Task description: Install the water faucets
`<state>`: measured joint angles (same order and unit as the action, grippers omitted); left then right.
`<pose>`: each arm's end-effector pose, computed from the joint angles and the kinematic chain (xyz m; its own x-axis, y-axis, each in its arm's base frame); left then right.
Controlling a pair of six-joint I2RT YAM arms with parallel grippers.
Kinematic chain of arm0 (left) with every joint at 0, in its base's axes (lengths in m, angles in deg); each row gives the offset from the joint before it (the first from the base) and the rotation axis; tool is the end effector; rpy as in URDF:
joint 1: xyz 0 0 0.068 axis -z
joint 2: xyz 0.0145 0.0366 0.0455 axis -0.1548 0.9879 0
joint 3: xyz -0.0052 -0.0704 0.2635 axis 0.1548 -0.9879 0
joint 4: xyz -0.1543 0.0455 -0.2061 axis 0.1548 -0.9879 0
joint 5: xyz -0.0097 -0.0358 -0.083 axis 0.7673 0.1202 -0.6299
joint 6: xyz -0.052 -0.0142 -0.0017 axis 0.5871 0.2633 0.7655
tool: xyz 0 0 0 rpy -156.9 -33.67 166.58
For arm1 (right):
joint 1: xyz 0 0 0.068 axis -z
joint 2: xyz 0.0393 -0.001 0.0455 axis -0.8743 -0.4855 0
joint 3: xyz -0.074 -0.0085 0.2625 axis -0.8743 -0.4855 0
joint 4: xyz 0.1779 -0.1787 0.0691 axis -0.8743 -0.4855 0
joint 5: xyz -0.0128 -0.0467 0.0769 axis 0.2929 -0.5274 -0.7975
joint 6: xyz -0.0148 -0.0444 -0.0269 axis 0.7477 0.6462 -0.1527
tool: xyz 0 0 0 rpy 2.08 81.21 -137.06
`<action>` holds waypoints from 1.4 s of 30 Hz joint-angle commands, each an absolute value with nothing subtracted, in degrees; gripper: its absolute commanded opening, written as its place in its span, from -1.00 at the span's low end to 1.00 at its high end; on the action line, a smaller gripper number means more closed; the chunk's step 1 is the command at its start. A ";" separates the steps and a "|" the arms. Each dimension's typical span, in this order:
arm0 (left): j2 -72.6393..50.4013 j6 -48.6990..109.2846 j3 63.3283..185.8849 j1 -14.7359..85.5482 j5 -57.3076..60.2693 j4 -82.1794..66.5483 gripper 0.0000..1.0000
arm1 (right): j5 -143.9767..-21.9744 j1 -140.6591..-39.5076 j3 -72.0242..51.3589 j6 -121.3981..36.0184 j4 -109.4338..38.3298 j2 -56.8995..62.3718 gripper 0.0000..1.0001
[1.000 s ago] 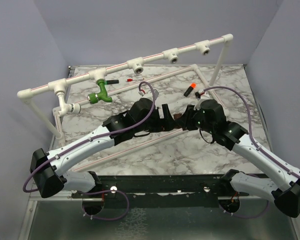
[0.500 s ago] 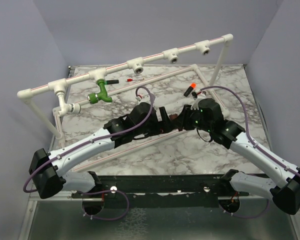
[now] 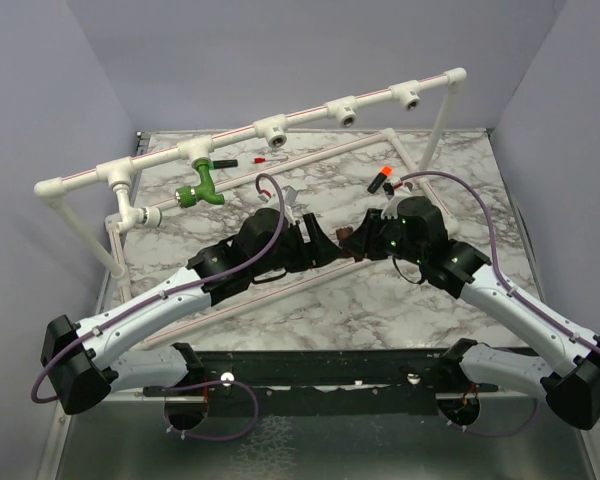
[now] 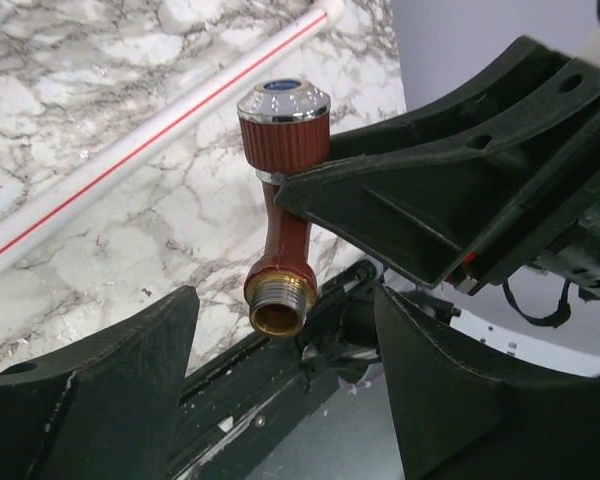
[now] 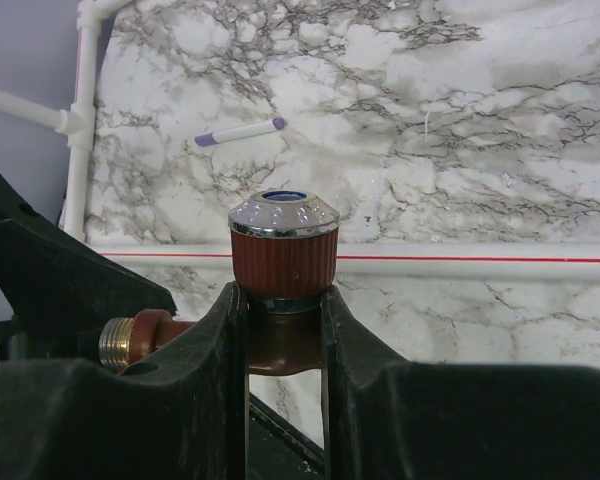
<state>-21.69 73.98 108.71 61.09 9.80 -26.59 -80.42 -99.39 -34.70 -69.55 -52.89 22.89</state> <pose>0.1584 -0.2037 0.3286 -0.7977 -0.3126 -0.5157 0.2350 0.6265 -0.7432 0.1862 0.1517 0.3114 -0.6794 0.1659 -0.7147 -0.3653 0.7683 0.5256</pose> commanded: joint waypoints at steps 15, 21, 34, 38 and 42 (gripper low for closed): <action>-20.10 74.36 106.93 60.70 3.80 -23.06 0.09 | -81.66 -101.39 -33.55 -70.17 -50.45 23.79 -0.99; -20.04 74.51 106.50 60.51 3.90 -23.17 -0.46 | -81.62 -101.64 -33.41 -70.14 -50.52 24.04 -0.99; -21.48 75.37 106.18 59.15 3.94 -22.67 -1.00 | -81.49 -102.00 -33.99 -70.05 -51.15 25.73 -0.42; -23.13 75.36 105.59 58.55 4.32 -22.58 -1.00 | -81.23 -101.92 -33.68 -69.60 -52.46 26.42 -0.03; -25.02 74.96 104.47 57.86 4.10 -22.50 -1.00 | -80.93 -101.91 -33.80 -69.43 -52.90 27.98 0.36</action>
<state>-22.15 75.03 106.06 58.77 3.94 -23.59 -80.79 -101.51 -34.70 -69.61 -52.63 25.80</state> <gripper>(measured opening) 0.271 0.627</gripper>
